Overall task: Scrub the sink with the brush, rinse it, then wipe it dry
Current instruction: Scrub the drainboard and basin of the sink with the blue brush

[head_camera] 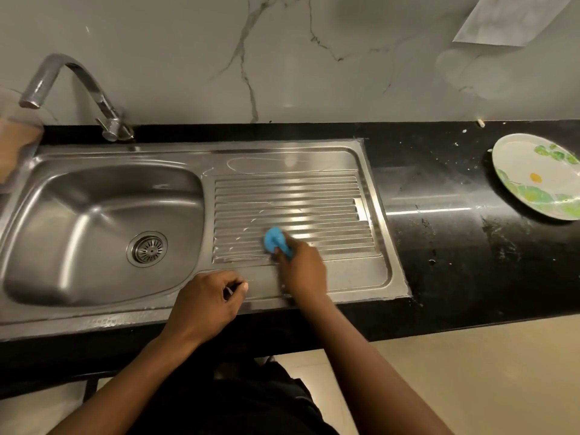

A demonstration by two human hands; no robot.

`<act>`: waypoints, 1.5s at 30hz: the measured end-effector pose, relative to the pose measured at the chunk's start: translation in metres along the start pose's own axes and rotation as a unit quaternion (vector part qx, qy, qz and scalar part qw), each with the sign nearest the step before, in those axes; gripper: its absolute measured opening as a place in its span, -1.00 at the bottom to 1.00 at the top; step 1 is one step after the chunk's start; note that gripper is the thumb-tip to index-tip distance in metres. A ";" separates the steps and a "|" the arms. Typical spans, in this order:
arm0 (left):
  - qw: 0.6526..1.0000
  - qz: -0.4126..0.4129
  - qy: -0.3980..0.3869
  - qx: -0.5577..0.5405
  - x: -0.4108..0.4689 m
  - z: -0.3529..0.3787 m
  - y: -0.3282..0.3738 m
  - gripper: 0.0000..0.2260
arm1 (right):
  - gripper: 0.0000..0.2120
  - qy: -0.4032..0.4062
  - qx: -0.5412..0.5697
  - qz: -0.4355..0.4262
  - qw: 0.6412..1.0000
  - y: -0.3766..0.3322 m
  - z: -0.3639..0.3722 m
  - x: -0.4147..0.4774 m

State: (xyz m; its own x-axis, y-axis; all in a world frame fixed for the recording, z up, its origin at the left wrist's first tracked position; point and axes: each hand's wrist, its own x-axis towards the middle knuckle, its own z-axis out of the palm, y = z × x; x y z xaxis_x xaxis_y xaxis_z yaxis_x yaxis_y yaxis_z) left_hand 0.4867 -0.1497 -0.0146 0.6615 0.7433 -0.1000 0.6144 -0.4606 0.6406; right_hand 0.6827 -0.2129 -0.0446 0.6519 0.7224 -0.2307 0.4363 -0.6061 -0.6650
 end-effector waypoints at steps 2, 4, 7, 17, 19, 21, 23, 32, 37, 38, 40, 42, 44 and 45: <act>1.000 0.002 -0.001 0.005 0.002 -0.003 -0.001 -0.91 | -0.56 -0.024 -0.039 -0.033 0.998 -0.011 0.007 0.001; 1.000 0.002 0.000 0.005 0.004 -0.006 -0.003 -0.91 | -0.60 -0.016 -0.063 -0.024 0.998 0.002 -0.011 0.006; 1.000 0.005 -0.006 0.000 0.006 -0.010 -0.007 -0.91 | -0.71 0.043 -0.099 0.045 0.993 0.049 -0.068 0.016; 1.000 0.022 -0.014 -0.014 0.012 -0.025 -0.018 -0.92 | -0.73 0.052 -0.023 0.052 0.997 0.002 0.001 0.001; 0.999 0.026 -0.023 -0.011 0.014 -0.028 -0.023 -0.91 | -0.63 0.030 -0.037 0.013 0.999 -0.024 0.027 -0.010; 0.999 0.027 -0.025 -0.005 0.015 -0.033 -0.027 -0.91 | -0.57 0.018 -0.059 0.003 0.998 -0.029 0.030 -0.012; 0.999 0.029 -0.025 -0.002 0.016 -0.038 -0.031 -0.92 | -0.59 0.016 -0.057 0.012 0.998 -0.009 0.012 -0.015; 0.998 0.042 -0.034 -0.009 0.018 -0.043 -0.039 -0.92 | -0.74 0.168 -0.041 0.168 0.970 0.075 -0.075 -0.015; 0.997 0.051 -0.049 -0.003 0.022 -0.042 -0.039 -0.91 | -0.69 0.061 -0.006 0.071 0.996 -0.007 0.025 -0.044; 0.997 0.054 -0.054 -0.001 0.023 -0.041 -0.038 -0.91 | -0.63 0.037 -0.024 0.043 0.998 -0.021 0.038 -0.047; 0.996 0.059 -0.061 0.000 0.024 -0.042 -0.036 -0.91 | -0.55 0.007 -0.060 0.008 0.998 -0.032 0.042 -0.046; 0.996 0.062 -0.059 -0.003 0.024 -0.043 -0.036 -0.92 | -0.57 0.011 -0.057 0.016 0.998 -0.017 0.024 -0.037; 0.996 0.063 -0.057 -0.008 0.023 -0.045 -0.036 -0.92 | -0.63 0.038 -0.039 0.048 0.997 0.017 -0.009 -0.030; 0.996 0.063 -0.056 -0.009 0.022 -0.045 -0.036 -0.92 | -0.66 0.067 -0.041 0.071 0.994 0.037 -0.029 -0.025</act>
State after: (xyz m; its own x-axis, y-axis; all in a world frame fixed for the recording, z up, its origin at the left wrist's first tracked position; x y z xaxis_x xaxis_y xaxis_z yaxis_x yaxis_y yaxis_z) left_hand 0.4592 -0.0947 -0.0054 0.7774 0.6207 -0.1019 0.5163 -0.5370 0.6672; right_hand 0.7006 -0.2637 -0.0428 0.7844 0.5806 -0.2182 0.3794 -0.7274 -0.5718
